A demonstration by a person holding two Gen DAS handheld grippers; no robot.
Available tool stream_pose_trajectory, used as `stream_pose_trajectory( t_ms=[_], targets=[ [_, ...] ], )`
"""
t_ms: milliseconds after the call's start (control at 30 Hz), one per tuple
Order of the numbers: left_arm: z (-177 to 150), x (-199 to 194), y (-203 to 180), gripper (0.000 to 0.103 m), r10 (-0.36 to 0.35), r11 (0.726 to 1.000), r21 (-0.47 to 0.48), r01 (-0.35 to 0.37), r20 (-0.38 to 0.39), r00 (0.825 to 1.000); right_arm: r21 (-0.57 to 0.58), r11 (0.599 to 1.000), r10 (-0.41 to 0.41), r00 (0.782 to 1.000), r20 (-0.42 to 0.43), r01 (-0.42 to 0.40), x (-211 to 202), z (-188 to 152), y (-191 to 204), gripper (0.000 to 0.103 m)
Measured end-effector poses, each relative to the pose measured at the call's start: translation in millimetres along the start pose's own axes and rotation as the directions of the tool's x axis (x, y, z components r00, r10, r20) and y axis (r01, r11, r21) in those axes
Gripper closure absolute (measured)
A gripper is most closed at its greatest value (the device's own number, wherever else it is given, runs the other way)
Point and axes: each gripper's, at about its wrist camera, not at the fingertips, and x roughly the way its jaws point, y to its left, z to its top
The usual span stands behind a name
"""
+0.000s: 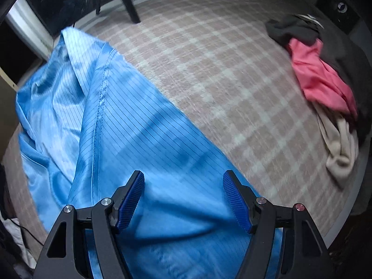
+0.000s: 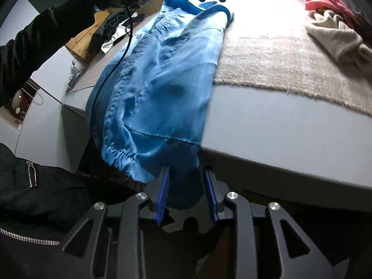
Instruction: Fold clothes
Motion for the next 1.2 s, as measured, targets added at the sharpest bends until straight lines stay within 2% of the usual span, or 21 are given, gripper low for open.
stream_pose_trajectory(
  t_ms=[33,67,100,200,333,400,467,567,667,767,867,967,1067,1133,1167,1200],
  targets=[
    [1.5,3.0,0.3,0.035,0.004,1.0,0.0,-0.004,-0.006,1.0,0.01,0.999,0.032,0.999,0.007,-0.032,0.1,0.2,-1.3,0.077],
    [3.1,5.9,0.5,0.035,0.008,1.0,0.0,-0.008,-0.011,1.0,0.006,0.999,0.044,0.999,0.016,-0.044,-1.5,0.1,0.1,0.094],
    [4.2,8.8,0.6,0.035,0.016,1.0,0.002,-0.016,-0.016,1.0,-0.002,0.999,0.051,0.998,0.025,-0.051,-3.6,-0.2,2.2,0.098],
    [5.8,17.9,1.0,0.035,0.05,0.999,0.012,-0.05,-0.033,0.998,-0.053,0.997,0.063,0.997,0.049,-0.061,-15.6,-3.0,13.9,0.099],
    [6.1,23.4,9.8,0.024,0.032,0.999,-0.019,-0.032,-0.029,0.999,-0.078,0.993,0.091,0.993,0.071,-0.085,-39.5,-6.4,26.7,0.1],
    [5.3,24.1,12.8,0.023,0.021,0.999,-0.024,-0.022,-0.028,0.999,-0.047,0.998,0.05,0.998,0.036,-0.048,-36.7,-9.5,20.4,0.1],
    [3.9,18.9,13.0,0.024,0.049,0.999,-0.006,-0.049,-0.022,0.999,-0.065,0.998,-0.002,0.999,-0.039,0.0,-22.5,-15.8,17.9,0.1],
    [-7.2,-12.5,18.8,0.026,0.059,0.998,0.001,-0.059,0.042,0.997,-0.034,0.999,-0.043,0.988,-0.146,0.039,-13.9,-17.9,10.7,0.097],
    [-33.0,-48.8,28.8,0.026,0.024,1.0,0.007,-0.025,0.103,0.994,-0.007,0.992,-0.124,0.99,-0.074,0.124,-40.0,-9.1,5.2,0.096],
    [-59.4,-71.4,39.1,0.026,-0.02,1.0,-0.01,0.021,0.13,0.991,0.003,0.995,-0.102,0.993,0.054,0.102,-65.2,15.1,13.9,0.091],
    [-80.6,-71.9,44.5,0.026,-0.071,0.996,-0.04,0.076,0.11,0.991,-0.099,0.991,-0.075,0.991,0.112,0.087,-49.0,45.5,43.0,0.084],
    [-101.9,-66.8,39.8,0.026,-0.031,0.998,-0.059,0.036,0.092,0.995,-0.15,0.987,-0.047,0.994,0.101,0.062,-13.2,71.6,64.5,0.084],
    [-120.4,-65.2,43.4,0.026,-0.082,0.991,-0.099,0.091,0.098,0.992,-0.199,0.979,-0.037,0.998,0.06,0.048,23.7,91.2,87.0,0.082],
    [-123.8,-57.3,44.3,0.026,-0.087,0.989,-0.111,0.097,0.097,0.992,-0.241,0.967,-0.086,0.996,0.019,0.088,42.0,93.2,94.4,0.081],
    [-124.3,-53.1,44.9,0.026,-0.084,0.989,-0.118,0.094,0.091,0.992,-0.257,0.963,-0.091,0.996,-0.018,0.084,50.2,90.2,95.9,0.081],
    [-124.9,-52.2,46.0,0.028,-0.074,0.989,-0.124,0.084,0.089,0.993,-0.265,0.963,-0.059,0.997,-0.055,0.042,56.3,87.1,97.6,0.081]
  ],
)
